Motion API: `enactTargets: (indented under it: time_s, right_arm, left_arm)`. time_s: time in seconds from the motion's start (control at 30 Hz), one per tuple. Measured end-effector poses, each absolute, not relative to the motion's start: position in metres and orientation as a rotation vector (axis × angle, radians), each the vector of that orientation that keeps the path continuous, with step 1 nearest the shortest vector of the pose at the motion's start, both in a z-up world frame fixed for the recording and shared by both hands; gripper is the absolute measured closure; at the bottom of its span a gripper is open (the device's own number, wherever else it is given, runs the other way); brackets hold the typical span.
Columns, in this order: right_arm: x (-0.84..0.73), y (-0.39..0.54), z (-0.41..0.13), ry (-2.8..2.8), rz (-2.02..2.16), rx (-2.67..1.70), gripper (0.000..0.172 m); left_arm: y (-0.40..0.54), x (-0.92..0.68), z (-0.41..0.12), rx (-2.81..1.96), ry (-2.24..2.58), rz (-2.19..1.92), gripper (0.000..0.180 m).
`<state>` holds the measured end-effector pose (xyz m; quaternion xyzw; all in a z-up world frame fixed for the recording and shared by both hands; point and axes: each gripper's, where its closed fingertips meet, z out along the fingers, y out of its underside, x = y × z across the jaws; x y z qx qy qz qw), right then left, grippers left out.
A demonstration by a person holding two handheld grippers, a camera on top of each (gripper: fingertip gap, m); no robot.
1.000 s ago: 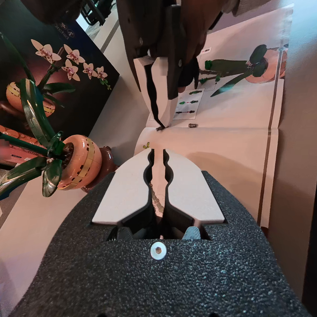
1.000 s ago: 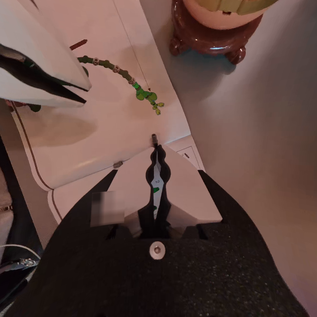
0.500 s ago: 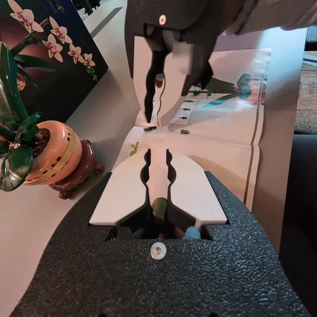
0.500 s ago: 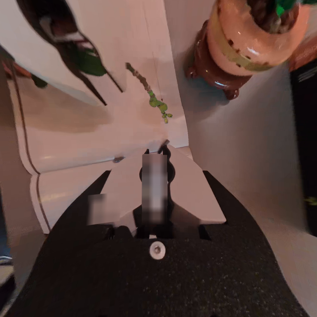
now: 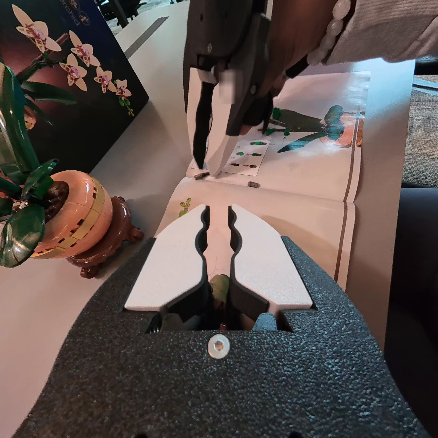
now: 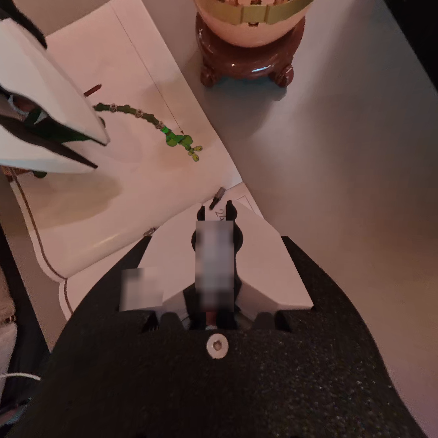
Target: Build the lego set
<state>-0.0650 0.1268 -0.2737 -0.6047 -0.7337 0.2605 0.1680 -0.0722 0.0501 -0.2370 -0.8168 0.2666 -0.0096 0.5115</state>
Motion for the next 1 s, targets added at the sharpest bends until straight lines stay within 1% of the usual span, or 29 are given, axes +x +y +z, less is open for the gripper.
enactTargets:
  time_s: [0.1,0.13,0.3,0.4,0.47,0.6,0.7,0.8,1.0]
  right_arm:
    - [-0.07,0.128,-0.278,-2.045,0.712,-1.758,0.159]
    - [-0.07,0.125,-0.278,-2.064,0.718,-1.742,0.166]
    - [-0.07,0.122,-0.279,-2.129,0.664,-1.654,0.168]
    - [-0.069,0.115,-0.277,-2.224,0.682,-1.449,0.168]
    - [-0.069,0.107,-0.266,-2.262,0.658,-1.258,0.168]
    - [-0.068,0.078,-0.232,-2.268,0.53,-0.74,0.168]
    - [-0.065,0.057,-0.217,-2.239,0.413,-0.468,0.168]
    - [-0.062,0.049,-0.211,-2.198,0.322,-0.355,0.168]
    - [-0.059,0.04,-0.208,-2.154,0.238,-0.312,0.168]
  left_arm:
    - [0.05,-0.073,-0.236,-1.963,0.647,-0.009,0.167]
    - [0.05,-0.073,-0.236,-1.96,0.649,-0.007,0.167]
    - [0.051,-0.073,-0.235,-1.952,0.636,-0.021,0.167]
    - [0.05,-0.072,-0.234,-1.945,0.624,-0.044,0.166]
    - [0.05,-0.072,-0.231,-1.934,0.586,-0.103,0.165]
    - [0.045,-0.061,-0.22,-1.903,0.494,-0.365,0.164]
    - [0.04,-0.049,-0.215,-1.899,0.459,-0.567,0.163]
    - [0.041,-0.05,-0.211,-1.892,0.411,-0.608,0.163]
    - [0.04,-0.042,-0.202,-1.851,0.362,-0.721,0.165]
